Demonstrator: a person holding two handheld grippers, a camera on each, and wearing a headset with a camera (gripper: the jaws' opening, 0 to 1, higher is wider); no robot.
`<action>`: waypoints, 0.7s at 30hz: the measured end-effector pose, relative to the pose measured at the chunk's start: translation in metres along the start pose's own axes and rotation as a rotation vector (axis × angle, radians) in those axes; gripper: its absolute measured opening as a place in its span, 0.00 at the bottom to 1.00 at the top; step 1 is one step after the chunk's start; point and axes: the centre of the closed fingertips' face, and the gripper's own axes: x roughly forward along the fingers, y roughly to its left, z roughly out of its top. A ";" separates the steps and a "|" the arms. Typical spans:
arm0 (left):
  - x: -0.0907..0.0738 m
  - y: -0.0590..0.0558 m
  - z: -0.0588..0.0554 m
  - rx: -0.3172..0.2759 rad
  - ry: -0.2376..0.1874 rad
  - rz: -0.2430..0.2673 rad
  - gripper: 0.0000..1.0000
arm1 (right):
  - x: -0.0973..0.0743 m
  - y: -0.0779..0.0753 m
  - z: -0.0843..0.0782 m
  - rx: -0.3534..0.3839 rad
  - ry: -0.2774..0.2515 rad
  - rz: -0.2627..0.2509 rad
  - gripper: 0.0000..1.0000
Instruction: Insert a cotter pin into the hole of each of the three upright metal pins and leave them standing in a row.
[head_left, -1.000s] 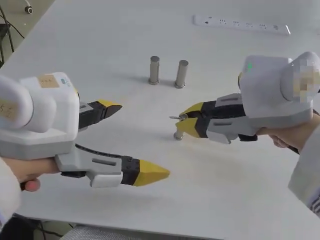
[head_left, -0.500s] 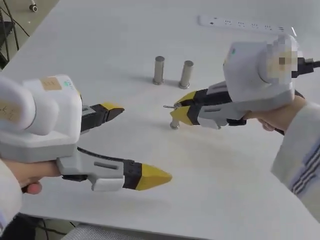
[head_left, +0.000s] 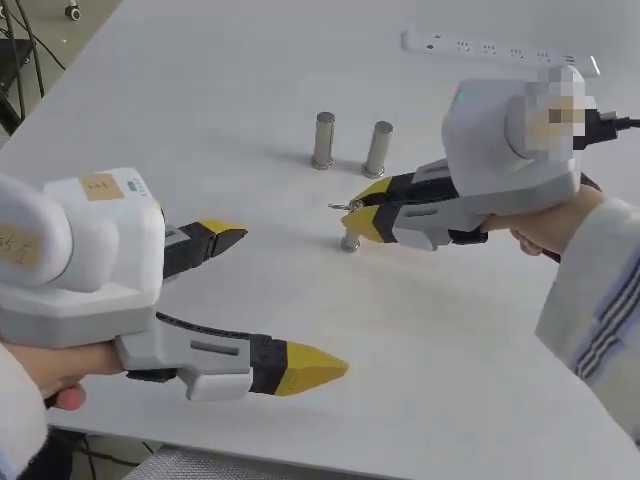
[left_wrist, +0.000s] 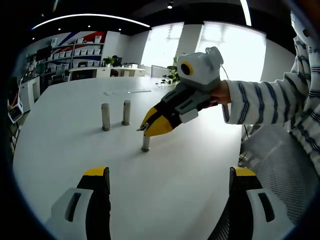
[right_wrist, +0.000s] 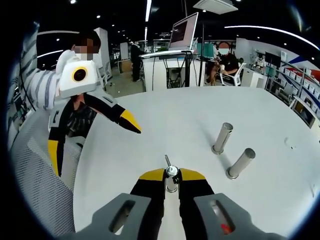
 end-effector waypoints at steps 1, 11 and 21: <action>0.000 0.000 -0.001 -0.003 0.003 0.001 0.99 | 0.000 0.000 0.000 0.000 0.000 -0.001 0.04; 0.000 0.002 -0.001 -0.012 0.008 0.009 0.99 | 0.000 0.004 0.001 -0.016 0.000 -0.001 0.04; -0.001 0.002 -0.005 -0.026 0.018 0.012 0.99 | 0.001 0.003 0.002 -0.006 0.006 -0.013 0.04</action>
